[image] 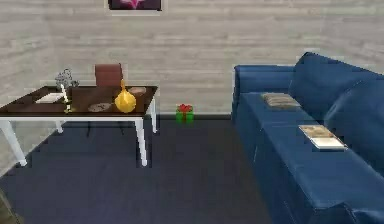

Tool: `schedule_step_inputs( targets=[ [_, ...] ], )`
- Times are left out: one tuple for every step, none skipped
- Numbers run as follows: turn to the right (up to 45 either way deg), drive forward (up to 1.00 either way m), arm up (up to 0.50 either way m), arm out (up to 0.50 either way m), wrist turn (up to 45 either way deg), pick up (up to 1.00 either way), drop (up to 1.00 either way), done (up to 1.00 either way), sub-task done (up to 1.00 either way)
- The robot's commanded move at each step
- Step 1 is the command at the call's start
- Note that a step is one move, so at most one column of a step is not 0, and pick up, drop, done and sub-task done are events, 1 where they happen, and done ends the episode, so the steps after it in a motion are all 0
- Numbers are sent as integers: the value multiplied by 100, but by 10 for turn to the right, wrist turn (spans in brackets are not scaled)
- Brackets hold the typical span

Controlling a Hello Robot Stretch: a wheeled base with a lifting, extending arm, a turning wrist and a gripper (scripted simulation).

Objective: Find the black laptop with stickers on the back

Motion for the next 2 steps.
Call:
schedule_step_inputs(
  targets=[
    [450,0,0,0,0,0,0,0,0],
    [450,0,0,0,0,0,0,0,0]
  ],
)
